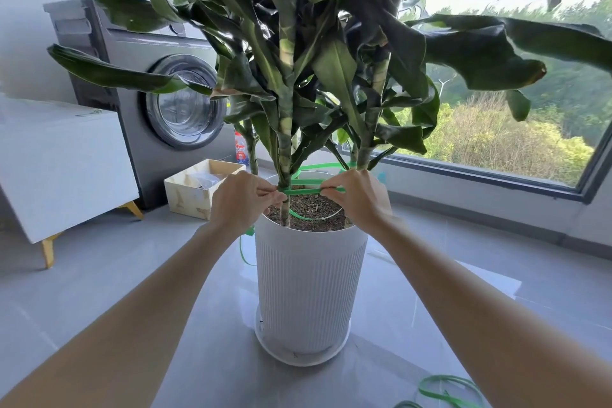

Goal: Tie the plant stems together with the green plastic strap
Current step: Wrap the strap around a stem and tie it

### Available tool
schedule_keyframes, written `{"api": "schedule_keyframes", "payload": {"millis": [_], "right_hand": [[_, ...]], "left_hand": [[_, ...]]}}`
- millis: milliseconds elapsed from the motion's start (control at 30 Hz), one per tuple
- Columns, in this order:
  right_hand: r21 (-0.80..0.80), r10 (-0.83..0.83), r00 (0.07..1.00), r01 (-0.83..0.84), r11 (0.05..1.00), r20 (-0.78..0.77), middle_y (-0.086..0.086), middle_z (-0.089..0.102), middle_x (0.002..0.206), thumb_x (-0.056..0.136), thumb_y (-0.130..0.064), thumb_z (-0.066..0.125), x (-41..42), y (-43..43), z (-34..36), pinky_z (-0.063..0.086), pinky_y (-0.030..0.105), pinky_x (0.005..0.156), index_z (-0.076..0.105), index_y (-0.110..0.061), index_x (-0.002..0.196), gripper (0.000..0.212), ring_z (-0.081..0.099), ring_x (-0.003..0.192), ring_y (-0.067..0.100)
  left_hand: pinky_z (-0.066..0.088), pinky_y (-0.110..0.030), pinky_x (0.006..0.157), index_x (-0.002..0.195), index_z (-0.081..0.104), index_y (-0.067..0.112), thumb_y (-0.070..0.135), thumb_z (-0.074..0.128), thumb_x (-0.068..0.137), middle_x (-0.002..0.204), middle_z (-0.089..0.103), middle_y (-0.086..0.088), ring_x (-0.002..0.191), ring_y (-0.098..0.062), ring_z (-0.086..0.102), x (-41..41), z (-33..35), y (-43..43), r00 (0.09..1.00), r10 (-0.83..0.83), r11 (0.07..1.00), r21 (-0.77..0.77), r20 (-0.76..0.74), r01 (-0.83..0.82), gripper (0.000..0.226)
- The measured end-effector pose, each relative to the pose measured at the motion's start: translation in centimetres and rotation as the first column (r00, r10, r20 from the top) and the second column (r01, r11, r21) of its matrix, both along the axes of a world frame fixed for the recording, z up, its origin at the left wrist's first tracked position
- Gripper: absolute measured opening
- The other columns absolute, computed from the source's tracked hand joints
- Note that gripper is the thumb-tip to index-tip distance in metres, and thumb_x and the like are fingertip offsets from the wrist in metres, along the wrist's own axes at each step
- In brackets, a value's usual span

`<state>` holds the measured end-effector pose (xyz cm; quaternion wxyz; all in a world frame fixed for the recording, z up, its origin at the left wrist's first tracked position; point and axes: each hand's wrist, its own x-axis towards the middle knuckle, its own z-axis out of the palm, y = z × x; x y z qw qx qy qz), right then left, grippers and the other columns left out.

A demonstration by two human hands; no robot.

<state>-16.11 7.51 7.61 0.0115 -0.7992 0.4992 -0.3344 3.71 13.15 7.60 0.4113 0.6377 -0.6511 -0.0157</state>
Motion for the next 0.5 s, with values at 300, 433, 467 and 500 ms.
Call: {"api": "schedule_keyframes", "payload": {"millis": [300, 433, 467, 500], "right_hand": [[0.053, 0.079, 0.99, -0.085, 0.995, 0.118, -0.013, 0.073, 0.092, 0.085, -0.037, 0.067, 2.5, 1.1, 0.1, 0.042, 0.021, 0.05, 0.075, -0.03, 0.098, 0.017, 0.044, 0.045, -0.006], [0.063, 0.035, 0.986, -0.046, 0.997, 0.165, -0.011, 0.074, 0.092, 0.085, -0.036, 0.068, 3.3, 1.1, -0.1, 0.048, 0.025, 0.057, 0.076, -0.028, 0.098, 0.017, 0.054, 0.058, 0.002], [0.061, 0.022, 0.988, -0.031, 0.998, 0.152, -0.011, 0.073, 0.09, 0.085, -0.036, 0.067, 3.5, 1.2, -0.1, 0.048, 0.026, 0.057, 0.076, -0.029, 0.097, 0.017, 0.058, 0.065, 0.006], [0.056, 0.012, 0.99, -0.02, 0.998, 0.141, -0.01, 0.073, 0.087, 0.086, -0.035, 0.066, 3.5, 1.3, 0.0, 0.048, 0.027, 0.057, 0.076, -0.029, 0.096, 0.016, 0.06, 0.068, 0.009]], "left_hand": [[0.038, -0.018, 0.052, 0.091, 0.077, 0.022, 0.037, 0.072, 0.079, 0.055, 0.061, 0.01, 0.064, -0.011, 0.063, 0.0, 0.9, 0.1, 0.999, 0.017, 0.999, 0.045, 0.038, -0.018, 0.02], [0.032, -0.017, 0.05, 0.094, 0.076, 0.023, 0.037, 0.072, 0.079, 0.055, 0.058, 0.01, 0.066, -0.01, 0.061, 0.1, 1.0, -0.2, 0.999, 0.037, 0.998, 0.039, 0.021, -0.038, 0.021], [0.032, -0.017, 0.05, 0.093, 0.076, 0.023, 0.037, 0.072, 0.08, 0.055, 0.058, 0.01, 0.066, -0.01, 0.06, 0.1, 1.0, -0.3, 0.999, 0.044, 0.998, 0.035, 0.022, -0.045, 0.02], [0.032, -0.017, 0.05, 0.093, 0.076, 0.024, 0.037, 0.071, 0.08, 0.055, 0.057, 0.011, 0.065, -0.008, 0.058, 0.1, 1.0, -0.3, 0.998, 0.051, 0.998, 0.031, 0.029, -0.052, 0.019]]}}
